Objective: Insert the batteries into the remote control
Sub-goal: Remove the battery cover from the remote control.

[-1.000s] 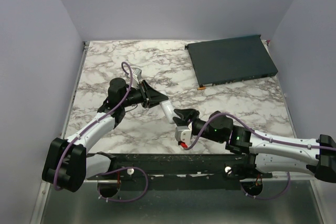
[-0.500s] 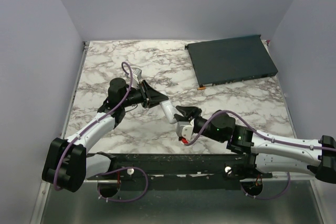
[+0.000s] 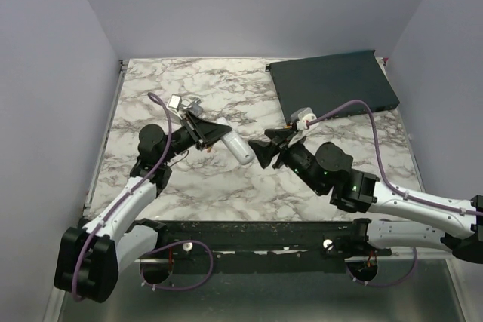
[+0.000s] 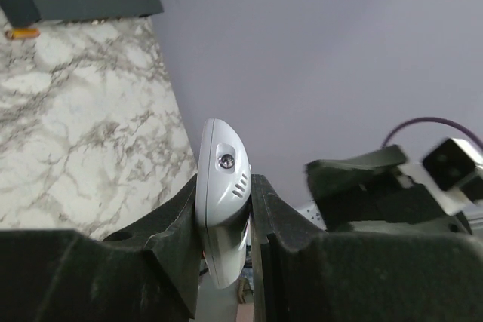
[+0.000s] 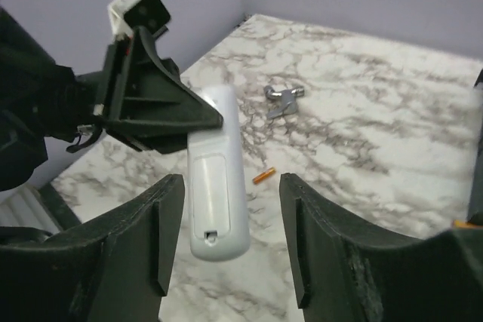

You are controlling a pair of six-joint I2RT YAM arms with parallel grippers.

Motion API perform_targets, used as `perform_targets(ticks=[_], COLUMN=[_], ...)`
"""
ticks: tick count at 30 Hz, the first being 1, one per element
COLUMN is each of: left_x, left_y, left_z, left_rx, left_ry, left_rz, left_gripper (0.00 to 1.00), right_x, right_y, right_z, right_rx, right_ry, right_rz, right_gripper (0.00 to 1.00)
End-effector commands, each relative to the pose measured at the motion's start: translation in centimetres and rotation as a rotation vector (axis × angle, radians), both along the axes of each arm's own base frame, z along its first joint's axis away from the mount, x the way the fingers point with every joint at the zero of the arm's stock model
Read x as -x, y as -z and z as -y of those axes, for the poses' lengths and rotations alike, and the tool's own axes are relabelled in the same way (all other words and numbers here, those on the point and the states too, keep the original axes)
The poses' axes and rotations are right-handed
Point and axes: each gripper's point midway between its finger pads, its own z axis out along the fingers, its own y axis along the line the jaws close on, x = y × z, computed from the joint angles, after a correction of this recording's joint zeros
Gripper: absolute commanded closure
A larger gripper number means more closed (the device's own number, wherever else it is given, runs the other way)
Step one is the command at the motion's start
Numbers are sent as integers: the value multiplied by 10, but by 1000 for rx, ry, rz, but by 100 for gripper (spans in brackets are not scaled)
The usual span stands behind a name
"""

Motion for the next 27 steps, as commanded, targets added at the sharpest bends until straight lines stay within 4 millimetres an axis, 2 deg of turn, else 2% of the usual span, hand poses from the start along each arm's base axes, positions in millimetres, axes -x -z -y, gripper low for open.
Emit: perform_targets(ticks=[1,6,13,19,27], left_x=[1,6,10,10,11], left_y=[-50,-61,-66,-67,-67], left_z=[-17,-26,-34,-34,-34], left_rx=[77,96,108,112,117], left_ry=[-116,-170,-212,-210,-208], left_rz=[188,238,258,248,243], left_gripper=[100,100,100,100,100], right_x=[4,11,22,20,13], right_y=[22,27,29,38,36], right_z=[18,32,17,5,1], right_rx=[-267,-422,-555,-572,-603], right_ry=[99,108,-1,-48,-84], right_rz=[-273,-364,-430,-468,-468], right_gripper=[36,33,33,33,34])
